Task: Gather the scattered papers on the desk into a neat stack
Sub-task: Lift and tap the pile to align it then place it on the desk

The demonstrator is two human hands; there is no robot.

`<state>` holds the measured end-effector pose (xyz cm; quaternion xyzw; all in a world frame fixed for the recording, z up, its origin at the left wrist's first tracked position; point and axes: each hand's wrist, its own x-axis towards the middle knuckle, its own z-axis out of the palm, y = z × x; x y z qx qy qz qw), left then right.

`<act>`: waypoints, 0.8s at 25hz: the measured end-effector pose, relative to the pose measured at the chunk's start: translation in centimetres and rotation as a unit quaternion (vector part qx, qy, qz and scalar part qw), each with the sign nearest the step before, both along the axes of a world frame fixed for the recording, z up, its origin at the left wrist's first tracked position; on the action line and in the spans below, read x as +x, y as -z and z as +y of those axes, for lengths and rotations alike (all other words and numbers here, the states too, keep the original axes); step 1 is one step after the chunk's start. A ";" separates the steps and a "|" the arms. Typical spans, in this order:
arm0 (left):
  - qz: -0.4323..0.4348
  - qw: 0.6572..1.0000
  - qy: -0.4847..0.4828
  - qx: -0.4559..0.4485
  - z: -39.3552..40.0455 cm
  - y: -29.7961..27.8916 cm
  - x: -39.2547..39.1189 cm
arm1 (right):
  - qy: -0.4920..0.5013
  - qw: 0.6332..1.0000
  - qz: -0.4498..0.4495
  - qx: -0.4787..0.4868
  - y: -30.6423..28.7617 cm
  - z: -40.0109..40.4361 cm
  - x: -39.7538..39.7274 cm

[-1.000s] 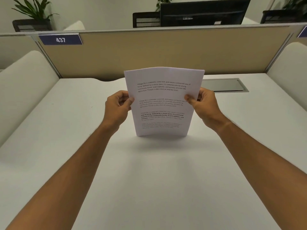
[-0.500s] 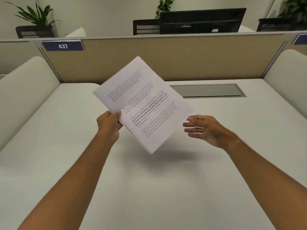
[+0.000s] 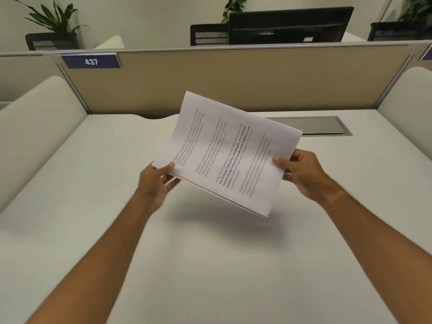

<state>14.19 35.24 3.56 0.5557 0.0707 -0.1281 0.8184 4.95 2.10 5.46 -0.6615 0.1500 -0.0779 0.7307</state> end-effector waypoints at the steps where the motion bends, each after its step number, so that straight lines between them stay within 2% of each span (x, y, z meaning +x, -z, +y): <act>1: -0.011 0.999 0.025 0.043 1.1 -0.4 0.9 | -0.008 1.000 -0.001 -0.018 -0.3 -0.8 -0.1; 4: -0.076 0.969 0.103 0.212 2.1 -1.2 3.1 | -0.038 0.997 0.000 -0.073 -0.5 -2.0 -0.4; 6: -0.124 0.949 0.126 0.263 1.1 -1.0 3.2 | -0.056 0.992 -0.007 -0.112 -0.1 -1.7 -0.5; 12: -0.205 0.947 0.066 0.238 -0.6 0.4 2.4 | 0.003 0.985 -0.053 -0.165 0.9 -1.9 -0.9; 17: -0.202 0.946 0.066 0.246 -2.0 2.0 1.5 | 0.024 0.986 -0.013 -0.162 2.8 -1.9 -0.9; 20: -0.214 0.945 0.052 0.240 -1.9 1.8 2.2 | 0.041 0.988 -0.021 -0.145 2.9 -2.0 -0.5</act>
